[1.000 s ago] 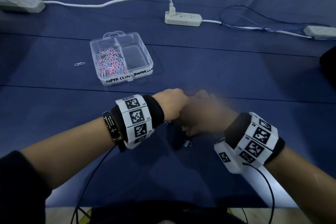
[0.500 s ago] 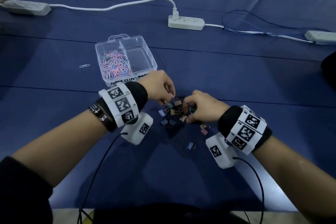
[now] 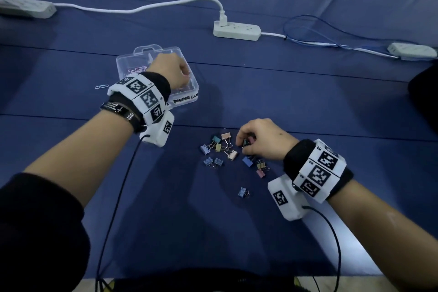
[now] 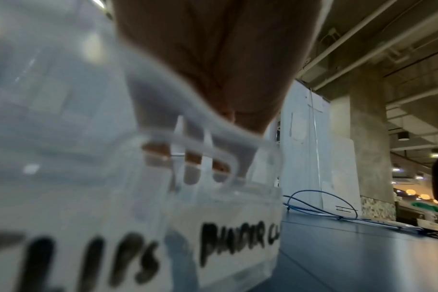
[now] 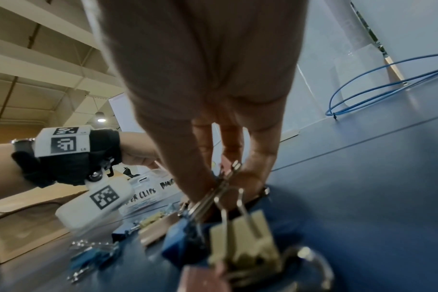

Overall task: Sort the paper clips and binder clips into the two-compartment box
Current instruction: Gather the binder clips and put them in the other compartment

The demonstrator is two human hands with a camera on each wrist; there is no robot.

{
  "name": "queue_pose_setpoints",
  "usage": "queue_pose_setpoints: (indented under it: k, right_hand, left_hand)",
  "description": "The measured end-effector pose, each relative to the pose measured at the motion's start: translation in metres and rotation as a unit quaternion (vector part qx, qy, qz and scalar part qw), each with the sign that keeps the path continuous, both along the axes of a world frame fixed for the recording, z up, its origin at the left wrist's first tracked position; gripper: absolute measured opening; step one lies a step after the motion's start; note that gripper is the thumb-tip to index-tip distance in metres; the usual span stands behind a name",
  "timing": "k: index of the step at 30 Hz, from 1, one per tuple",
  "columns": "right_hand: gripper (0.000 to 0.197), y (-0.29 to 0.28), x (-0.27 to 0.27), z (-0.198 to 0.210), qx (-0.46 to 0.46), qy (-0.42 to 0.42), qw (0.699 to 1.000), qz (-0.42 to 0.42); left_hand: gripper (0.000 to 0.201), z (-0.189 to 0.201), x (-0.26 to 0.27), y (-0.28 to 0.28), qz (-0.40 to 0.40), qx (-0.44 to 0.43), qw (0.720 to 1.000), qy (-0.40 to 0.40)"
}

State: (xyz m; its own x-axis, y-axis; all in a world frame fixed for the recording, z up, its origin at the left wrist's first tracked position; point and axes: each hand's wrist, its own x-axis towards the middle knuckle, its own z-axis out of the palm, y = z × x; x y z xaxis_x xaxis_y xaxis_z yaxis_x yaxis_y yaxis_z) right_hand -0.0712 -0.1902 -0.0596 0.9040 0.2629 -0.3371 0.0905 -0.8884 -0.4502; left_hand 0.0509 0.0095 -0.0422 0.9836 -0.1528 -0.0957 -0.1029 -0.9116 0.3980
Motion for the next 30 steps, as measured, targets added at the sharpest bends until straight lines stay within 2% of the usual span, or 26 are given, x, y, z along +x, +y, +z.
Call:
queue_pose_setpoints:
  k: [3, 6, 8, 9, 10, 12, 13, 15, 18, 24, 30]
  right_hand:
    - [0.019, -0.002, 0.000, 0.000, 0.003, 0.005, 1.000, 0.006]
    - [0.020, -0.005, 0.001, -0.001, 0.013, 0.011, 1.000, 0.001]
    - [0.020, -0.008, 0.003, -0.001, 0.028, 0.018, 0.999, -0.010]
    - [0.020, -0.010, 0.005, -0.001, 0.034, 0.023, 0.999, -0.013]
    - [0.021, -0.012, 0.007, 0.000, 0.038, 0.030, 0.999, -0.014]
    - [0.024, -0.016, 0.012, 0.001, 0.042, 0.038, 0.998, -0.014]
    - [0.026, -0.018, 0.015, 0.002, 0.045, 0.039, 0.998, -0.016]
    - [0.027, -0.021, 0.021, 0.009, 0.051, 0.037, 0.998, -0.017]
    - [0.022, -0.020, 0.035, 0.029, 0.067, 0.017, 0.997, -0.014]
    - [0.023, 0.011, 0.075, 0.058, 0.097, -0.036, 0.994, 0.018]
    - [0.021, 0.068, 0.108, 0.046, 0.130, -0.108, 0.986, 0.008]
  left_hand:
    - [0.030, -0.001, -0.004, 0.003, -0.010, 0.050, 0.999, 0.016]
    - [0.035, 0.007, -0.024, -0.003, -0.032, 0.067, 0.996, -0.051]
    - [0.031, 0.011, -0.048, -0.013, -0.096, 0.053, 0.992, -0.070]
    - [0.031, 0.011, -0.060, -0.018, -0.158, 0.052, 0.985, -0.039]
    - [0.039, 0.010, -0.073, -0.023, -0.228, 0.060, 0.972, 0.017]
    - [0.075, 0.003, -0.093, -0.033, -0.326, 0.123, 0.926, 0.149]
    - [0.089, -0.002, -0.097, -0.038, -0.346, 0.168, 0.906, 0.176]
    - [0.098, -0.011, -0.102, -0.045, -0.369, 0.221, 0.890, 0.150]
    - [0.084, -0.017, -0.106, -0.048, -0.376, 0.229, 0.890, 0.114]
    - [0.043, -0.022, -0.120, -0.038, -0.388, 0.164, 0.903, 0.081]
    - [0.043, -0.015, -0.124, -0.031, -0.384, 0.152, 0.906, 0.090]
